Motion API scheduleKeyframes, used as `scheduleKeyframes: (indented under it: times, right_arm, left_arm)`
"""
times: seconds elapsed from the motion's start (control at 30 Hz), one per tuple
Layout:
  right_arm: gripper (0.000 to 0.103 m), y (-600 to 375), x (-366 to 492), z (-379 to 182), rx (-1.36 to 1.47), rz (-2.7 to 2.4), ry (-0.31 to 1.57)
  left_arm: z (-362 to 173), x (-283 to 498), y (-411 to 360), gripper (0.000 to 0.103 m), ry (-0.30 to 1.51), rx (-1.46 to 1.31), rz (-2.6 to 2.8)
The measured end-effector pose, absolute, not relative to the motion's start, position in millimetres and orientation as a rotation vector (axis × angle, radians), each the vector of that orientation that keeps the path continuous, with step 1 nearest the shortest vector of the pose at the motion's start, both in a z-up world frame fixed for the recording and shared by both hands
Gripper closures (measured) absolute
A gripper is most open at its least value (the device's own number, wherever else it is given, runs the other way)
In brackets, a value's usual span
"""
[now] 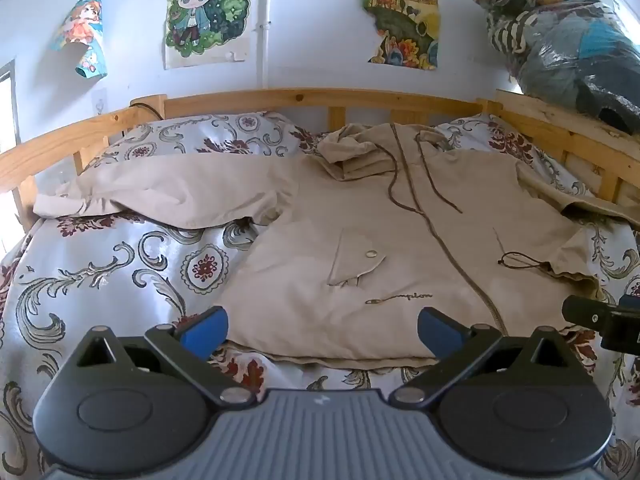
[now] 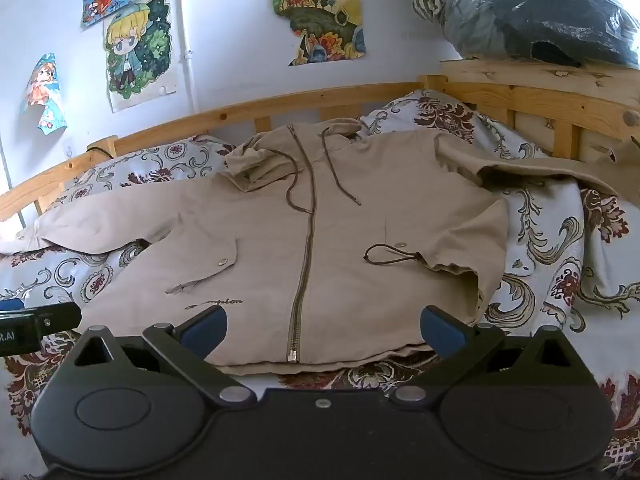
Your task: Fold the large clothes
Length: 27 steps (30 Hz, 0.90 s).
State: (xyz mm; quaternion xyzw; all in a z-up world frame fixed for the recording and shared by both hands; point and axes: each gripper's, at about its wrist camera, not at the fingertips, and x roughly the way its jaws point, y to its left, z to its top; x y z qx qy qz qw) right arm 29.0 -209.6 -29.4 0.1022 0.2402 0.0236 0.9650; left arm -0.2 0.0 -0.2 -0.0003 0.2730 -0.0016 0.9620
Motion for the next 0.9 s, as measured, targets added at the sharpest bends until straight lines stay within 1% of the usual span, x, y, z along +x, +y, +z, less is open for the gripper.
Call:
scheduleKeyframes:
  times: [0.23, 0.9]
  right_arm:
    - [0.001, -210, 29, -30, 0.208, 0.049, 0.483]
    - [0.001, -204, 28, -23, 0.208, 0.048, 0.49]
  left_arm:
    - [-2, -1, -4, 0.001, 0.578, -0.003, -0.006]
    - [1, -2, -1, 0.001, 0.565, -0.013, -0.009]
